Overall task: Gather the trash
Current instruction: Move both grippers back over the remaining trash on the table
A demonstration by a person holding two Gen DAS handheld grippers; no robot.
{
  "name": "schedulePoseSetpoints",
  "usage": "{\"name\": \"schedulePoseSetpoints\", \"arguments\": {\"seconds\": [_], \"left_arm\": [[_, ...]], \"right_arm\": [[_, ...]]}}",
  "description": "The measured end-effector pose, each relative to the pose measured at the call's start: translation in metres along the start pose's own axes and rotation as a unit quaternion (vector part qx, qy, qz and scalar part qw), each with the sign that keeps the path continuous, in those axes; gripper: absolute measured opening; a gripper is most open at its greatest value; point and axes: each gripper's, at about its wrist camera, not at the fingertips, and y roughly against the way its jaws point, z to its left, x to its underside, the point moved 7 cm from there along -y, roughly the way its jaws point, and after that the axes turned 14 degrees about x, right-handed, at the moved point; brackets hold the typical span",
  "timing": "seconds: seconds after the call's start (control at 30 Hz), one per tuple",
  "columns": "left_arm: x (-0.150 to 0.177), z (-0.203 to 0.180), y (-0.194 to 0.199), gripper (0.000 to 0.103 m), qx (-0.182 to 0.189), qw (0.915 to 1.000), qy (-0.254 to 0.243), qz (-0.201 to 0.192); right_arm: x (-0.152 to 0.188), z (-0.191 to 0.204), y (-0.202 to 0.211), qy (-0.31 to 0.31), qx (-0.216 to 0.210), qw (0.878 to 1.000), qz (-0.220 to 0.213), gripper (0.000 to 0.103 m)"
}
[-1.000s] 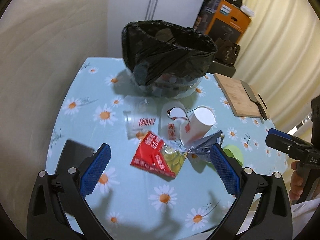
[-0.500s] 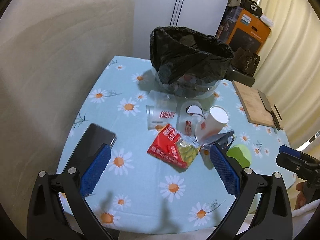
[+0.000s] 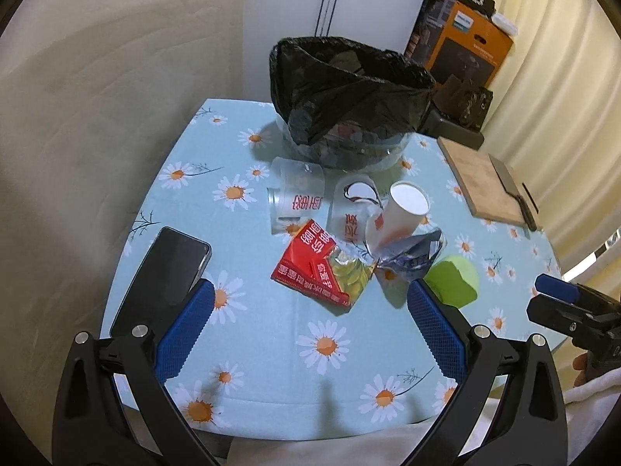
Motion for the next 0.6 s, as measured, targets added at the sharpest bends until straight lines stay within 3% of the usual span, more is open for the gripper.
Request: {"name": "schedulePoseSetpoints", "arguments": {"seconds": [0.2,0.43,0.6], "left_arm": [[-0.001,0.003,-0.01,0.097,0.007,0.9998,-0.003,0.019],[-0.008,-0.002,-0.029,0.097,0.026,0.9983,-0.028,0.044],[-0.012,0.001,-0.046,0.097,0.037,0.9964,-0.039,0.066]], "right_arm": [[-0.001,-0.006,-0.011,0.003,0.034,0.999,0.019,0.094],[-0.01,-0.025,-0.024,-0.028,0.038,0.998,0.043,0.094],[-0.014,-0.025,-0.032,0.006,0.062,0.997,0.05,0.093]]}}
